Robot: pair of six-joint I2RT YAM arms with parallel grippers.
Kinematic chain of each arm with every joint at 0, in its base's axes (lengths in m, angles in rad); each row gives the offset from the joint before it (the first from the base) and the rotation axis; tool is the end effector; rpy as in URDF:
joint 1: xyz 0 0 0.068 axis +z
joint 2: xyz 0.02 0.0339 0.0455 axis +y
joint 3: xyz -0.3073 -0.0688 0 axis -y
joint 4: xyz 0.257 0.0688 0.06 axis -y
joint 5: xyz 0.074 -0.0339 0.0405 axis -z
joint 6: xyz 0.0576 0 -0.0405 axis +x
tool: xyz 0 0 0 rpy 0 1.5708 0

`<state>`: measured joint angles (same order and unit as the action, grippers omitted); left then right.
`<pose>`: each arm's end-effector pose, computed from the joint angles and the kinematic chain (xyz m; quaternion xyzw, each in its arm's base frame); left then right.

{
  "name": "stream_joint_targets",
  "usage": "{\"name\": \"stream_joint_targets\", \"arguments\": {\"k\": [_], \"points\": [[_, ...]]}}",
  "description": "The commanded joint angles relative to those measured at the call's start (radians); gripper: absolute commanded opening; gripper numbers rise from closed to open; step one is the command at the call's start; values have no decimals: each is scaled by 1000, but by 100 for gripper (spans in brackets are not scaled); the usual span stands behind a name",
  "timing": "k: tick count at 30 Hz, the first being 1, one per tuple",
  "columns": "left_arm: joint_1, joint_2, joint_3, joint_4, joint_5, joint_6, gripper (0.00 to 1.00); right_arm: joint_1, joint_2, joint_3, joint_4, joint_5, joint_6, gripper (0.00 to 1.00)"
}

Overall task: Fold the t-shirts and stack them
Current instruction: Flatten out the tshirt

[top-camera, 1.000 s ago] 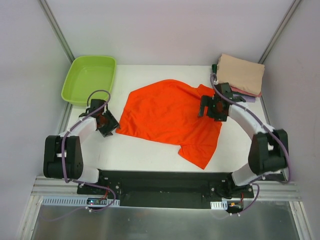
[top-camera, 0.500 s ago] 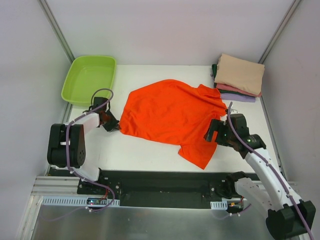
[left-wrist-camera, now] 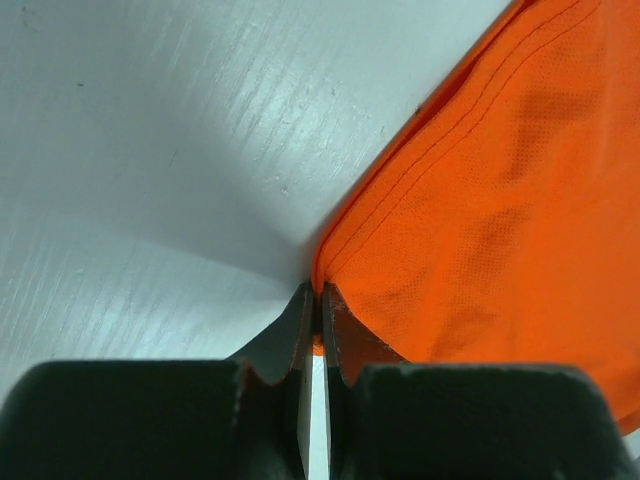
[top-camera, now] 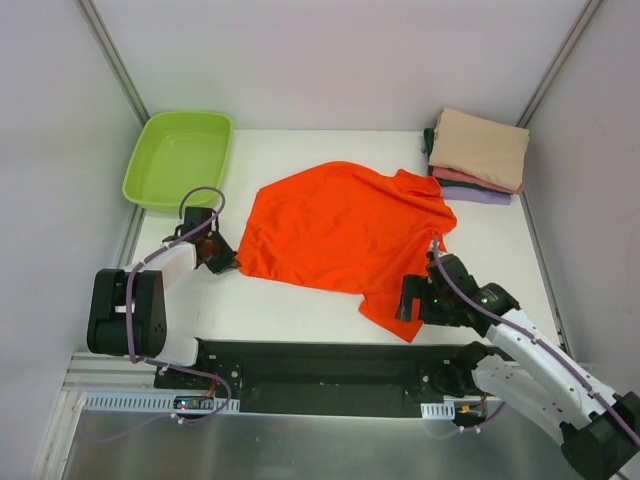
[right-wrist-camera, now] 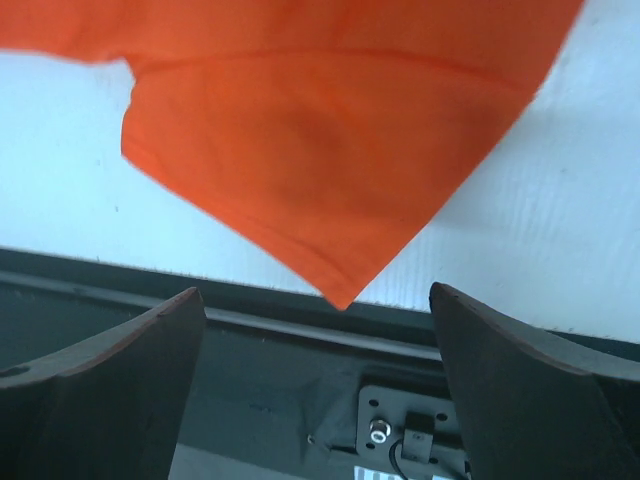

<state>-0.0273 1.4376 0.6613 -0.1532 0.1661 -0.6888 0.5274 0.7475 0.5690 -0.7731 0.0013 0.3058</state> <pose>0.2825 -0.0172 0.1760 -0.2824 0.9030 -0.1838 0.2666 0.1163 0.0677 0.2287 -0.1051 0.9466 0.1227 0.2789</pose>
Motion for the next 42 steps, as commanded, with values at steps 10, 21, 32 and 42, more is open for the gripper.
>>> {"name": "stream_joint_targets", "arguments": {"k": [10,21,32,42], "points": [[-10,-48,-34,-8,-40,-9,0,350,257,22,-20,203,200,73],[-8,-59,-40,-9,-31,-5,0,384,431,28,44,252,220,56],[-8,-74,-46,-9,-36,-5,0,359,497,12,123,198,204,37],[-8,-83,-39,-8,-27,-5,0,336,428,15,120,250,199,0]]}}
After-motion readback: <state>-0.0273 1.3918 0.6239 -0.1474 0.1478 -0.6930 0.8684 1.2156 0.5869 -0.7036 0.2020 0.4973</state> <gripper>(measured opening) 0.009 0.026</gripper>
